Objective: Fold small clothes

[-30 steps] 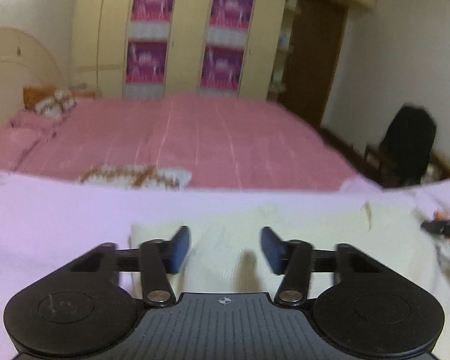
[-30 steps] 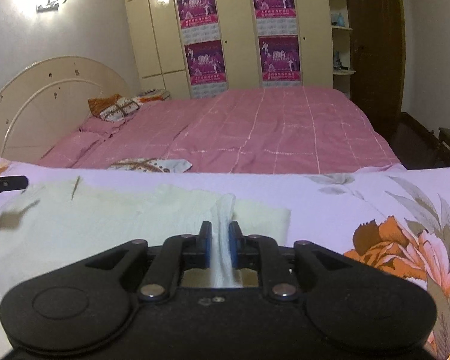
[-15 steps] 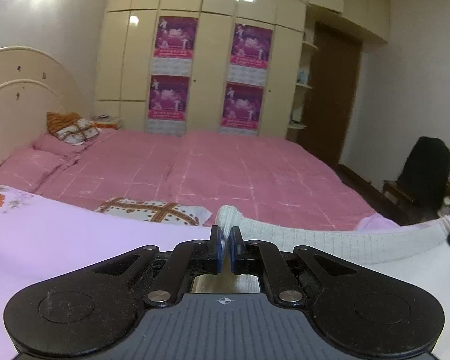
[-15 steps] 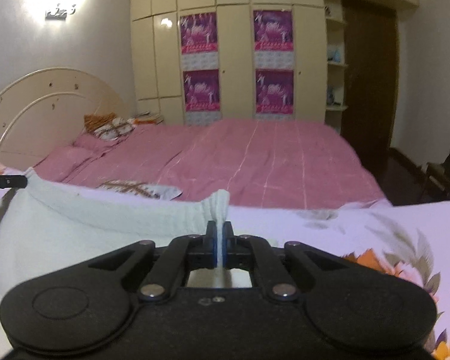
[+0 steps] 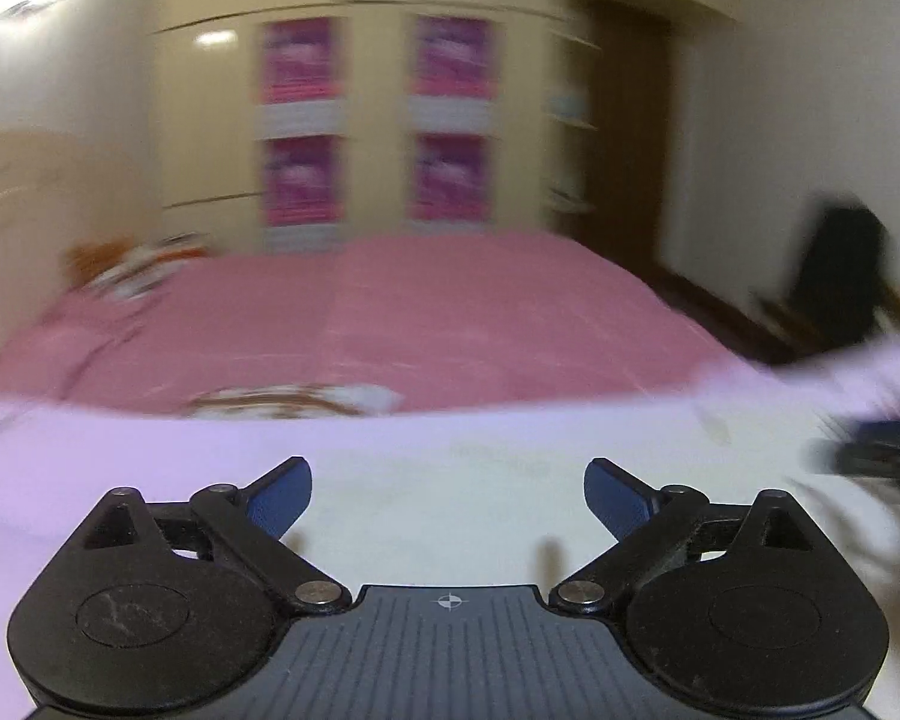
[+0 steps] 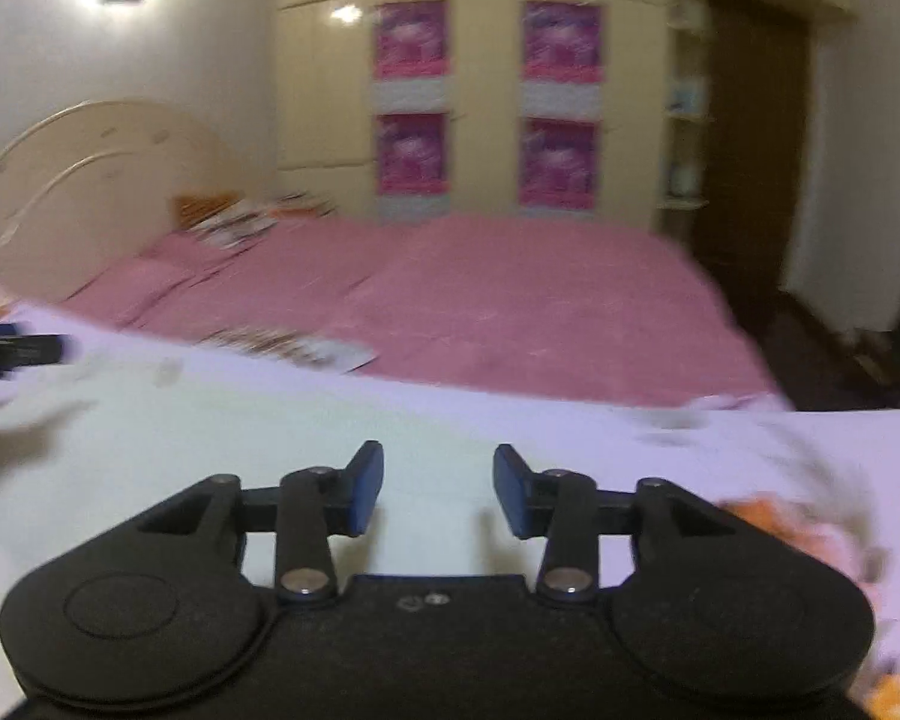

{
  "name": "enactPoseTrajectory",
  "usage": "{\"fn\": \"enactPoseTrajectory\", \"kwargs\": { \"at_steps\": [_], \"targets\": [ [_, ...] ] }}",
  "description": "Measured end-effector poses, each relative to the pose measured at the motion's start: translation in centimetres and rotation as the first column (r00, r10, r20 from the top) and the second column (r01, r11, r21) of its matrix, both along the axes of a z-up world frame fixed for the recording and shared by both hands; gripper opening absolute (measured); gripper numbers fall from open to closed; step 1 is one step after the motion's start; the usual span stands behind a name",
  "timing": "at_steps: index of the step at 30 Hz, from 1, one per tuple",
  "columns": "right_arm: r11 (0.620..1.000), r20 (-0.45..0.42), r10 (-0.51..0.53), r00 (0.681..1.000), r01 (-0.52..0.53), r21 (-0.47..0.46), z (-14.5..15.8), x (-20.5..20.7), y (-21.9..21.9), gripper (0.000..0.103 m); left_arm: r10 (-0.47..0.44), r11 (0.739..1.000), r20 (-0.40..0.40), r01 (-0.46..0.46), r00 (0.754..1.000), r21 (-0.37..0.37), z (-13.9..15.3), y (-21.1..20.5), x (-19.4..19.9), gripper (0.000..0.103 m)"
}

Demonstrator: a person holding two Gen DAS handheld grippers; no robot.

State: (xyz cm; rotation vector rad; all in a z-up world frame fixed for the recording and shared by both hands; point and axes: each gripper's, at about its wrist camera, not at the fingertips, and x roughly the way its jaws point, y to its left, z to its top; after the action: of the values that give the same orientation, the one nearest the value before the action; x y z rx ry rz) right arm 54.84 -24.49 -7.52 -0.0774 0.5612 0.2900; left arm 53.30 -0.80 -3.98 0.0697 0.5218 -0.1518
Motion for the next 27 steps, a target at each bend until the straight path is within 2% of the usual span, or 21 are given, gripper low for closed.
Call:
{"fn": "enactPoseTrajectory", "kwargs": {
  "at_steps": [1,3,4,6,9,11,13,15,18,20,22,25,27],
  "targets": [
    [0.999,-0.028,0.035,0.999,-0.035,-0.006,-0.3,0.3,1.4,0.034,-0.050,0.998,-0.034,0.051,0.998,0.032,-0.3,-2.1,0.0,0.096],
    [0.994,-0.082,0.099,0.992,-0.102,-0.027,-1.3,0.7,4.0,0.033,-0.080,0.995,-0.074,0.084,0.994,0.053,-1.0,-3.9,-0.1,0.096],
    [0.991,-0.085,0.110,0.990,-0.115,-0.063,-1.8,0.6,5.0,0.035,-0.060,0.995,-0.089,0.066,0.994,0.068,-1.5,-3.9,-0.1,0.096],
    [0.987,-0.062,0.104,0.993,-0.111,-0.119,-2.3,0.2,5.1,0.036,-0.025,0.998,-0.095,0.030,0.995,0.052,-2.0,-1.9,-0.6,0.096],
    [0.990,-0.057,0.037,0.998,-0.044,-0.134,-2.1,-0.1,1.9,0.038,0.073,0.995,-0.067,-0.068,0.995,0.076,-2.5,2.5,-2.0,0.096],
    [0.991,-0.068,-0.017,0.998,0.008,-0.135,-2.4,-0.4,-1.0,0.038,0.124,0.992,-0.079,-0.120,0.989,0.046,-2.8,5.5,-2.5,0.098],
    [0.990,-0.061,-0.031,0.998,0.023,-0.136,-2.5,-1.2,-2.9,0.042,0.158,0.986,-0.058,-0.155,0.986,0.053,-2.4,6.3,-3.3,0.099],
    [0.986,-0.030,-0.046,0.998,0.041,-0.159,-2.2,-2.3,-3.1,0.042,0.179,0.983,-0.006,-0.178,0.984,0.045,-1.4,5.5,-4.4,0.099],
    [0.997,0.011,-0.050,0.999,0.050,-0.059,-0.8,-4.9,-2.0,0.040,0.121,0.992,0.020,-0.120,0.993,-0.029,-0.8,2.8,-6.1,0.099],
    [1.000,-0.016,0.000,1.000,0.000,-0.022,-0.9,-6.1,0.3,0.036,0.062,0.998,-0.005,-0.062,0.998,-0.021,-1.7,-0.3,-6.7,0.099],
    [0.998,-0.035,0.056,0.998,-0.058,-0.039,-1.9,-6.8,3.3,0.035,0.021,1.000,-0.022,-0.021,1.000,0.002,-2.5,-2.6,-7.7,0.099],
    [0.995,-0.071,0.062,0.996,-0.067,-0.070,-3.3,-7.7,6.0,0.037,0.034,0.999,-0.095,-0.033,0.995,0.010,-3.7,-3.7,-9.0,0.099],
    [0.993,-0.067,0.035,0.997,-0.042,-0.112,-4.2,-7.8,6.3,0.038,0.062,0.997,-0.100,-0.058,0.993,0.043,-4.5,-2.7,-9.8,0.099]
  ]
}}
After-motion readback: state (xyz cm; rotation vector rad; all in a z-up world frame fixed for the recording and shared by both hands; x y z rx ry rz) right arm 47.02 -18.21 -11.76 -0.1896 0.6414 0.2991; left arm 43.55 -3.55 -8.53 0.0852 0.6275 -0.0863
